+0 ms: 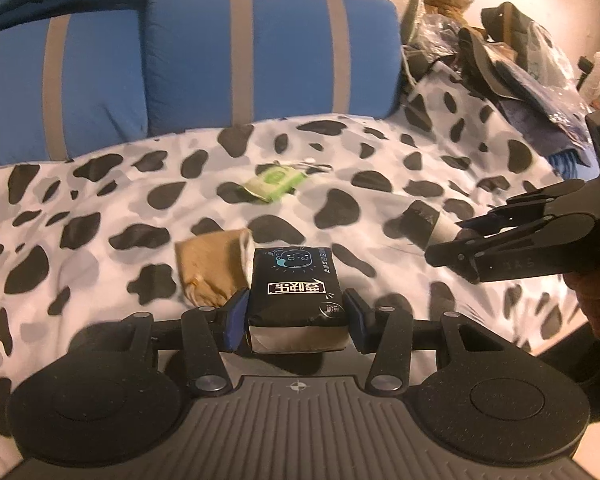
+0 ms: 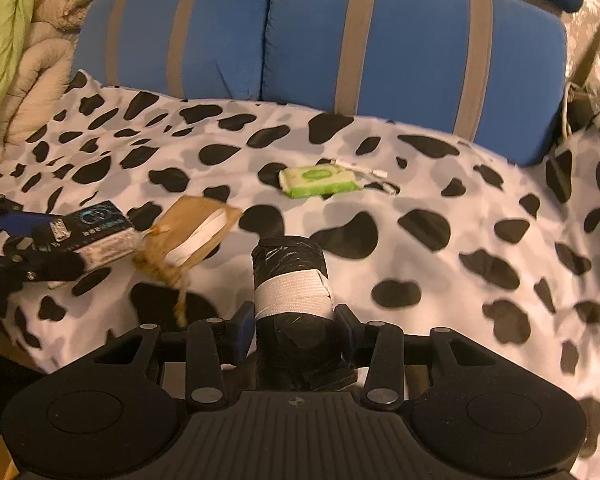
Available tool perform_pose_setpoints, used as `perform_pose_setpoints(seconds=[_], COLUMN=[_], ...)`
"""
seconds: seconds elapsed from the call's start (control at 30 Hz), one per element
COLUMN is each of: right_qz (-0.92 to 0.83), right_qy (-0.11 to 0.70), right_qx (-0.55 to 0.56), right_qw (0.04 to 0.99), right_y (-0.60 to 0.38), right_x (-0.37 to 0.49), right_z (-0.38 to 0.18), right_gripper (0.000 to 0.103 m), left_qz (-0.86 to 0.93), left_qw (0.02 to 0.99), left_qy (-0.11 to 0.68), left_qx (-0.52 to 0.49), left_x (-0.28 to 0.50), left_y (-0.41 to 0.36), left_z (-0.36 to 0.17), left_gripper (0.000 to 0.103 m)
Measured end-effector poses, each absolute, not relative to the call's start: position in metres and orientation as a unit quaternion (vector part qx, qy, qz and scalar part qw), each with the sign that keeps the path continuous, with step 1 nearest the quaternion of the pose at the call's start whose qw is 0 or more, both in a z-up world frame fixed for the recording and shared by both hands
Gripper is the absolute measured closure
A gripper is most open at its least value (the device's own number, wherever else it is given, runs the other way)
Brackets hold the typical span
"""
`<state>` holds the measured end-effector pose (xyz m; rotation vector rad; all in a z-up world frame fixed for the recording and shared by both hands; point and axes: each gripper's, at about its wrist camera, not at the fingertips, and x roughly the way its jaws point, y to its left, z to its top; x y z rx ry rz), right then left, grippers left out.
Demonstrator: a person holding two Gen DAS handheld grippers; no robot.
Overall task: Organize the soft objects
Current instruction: 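Carry the black packet with the left gripper while the right gripper carries the bottle to the box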
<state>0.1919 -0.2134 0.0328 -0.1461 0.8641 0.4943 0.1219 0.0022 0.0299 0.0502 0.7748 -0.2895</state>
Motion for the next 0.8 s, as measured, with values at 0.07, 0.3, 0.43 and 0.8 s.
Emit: perform_pose_setpoints(seconds=[0.07, 0.3, 0.43, 0.8], right_qz=[0.238, 0.247, 0.247, 0.249], right_qy=[0.42, 0.444, 0.461, 0.497], right_qx=[-0.064, -0.054, -0.056, -0.059], right_qw=[0.873, 0.86, 0.851, 0.83], right_y=[-0.216, -0.219, -0.22, -0.229], right_x=[0.183, 0.152, 0.134, 0.088], right_z=[0.033, 0.031, 0.028, 0.019], right_gripper=[0.058, 0.057, 0.057, 0.057], left_qz=[-0.145, -0.155, -0.167, -0.197], left_qw=[0.913, 0.905, 0.896, 0.861], left_qy=[0.38, 0.396, 0.412, 0.468], left_qx=[0.021, 0.021, 0.016, 0.019], left_x=[0.113, 0.087, 0.073, 0.036], left_y=[-0.001, -0.014, -0.022, -0.041], left_z=[0.029, 0.021, 0.015, -0.004], left_gripper=[0.054, 0.054, 0.054, 0.054])
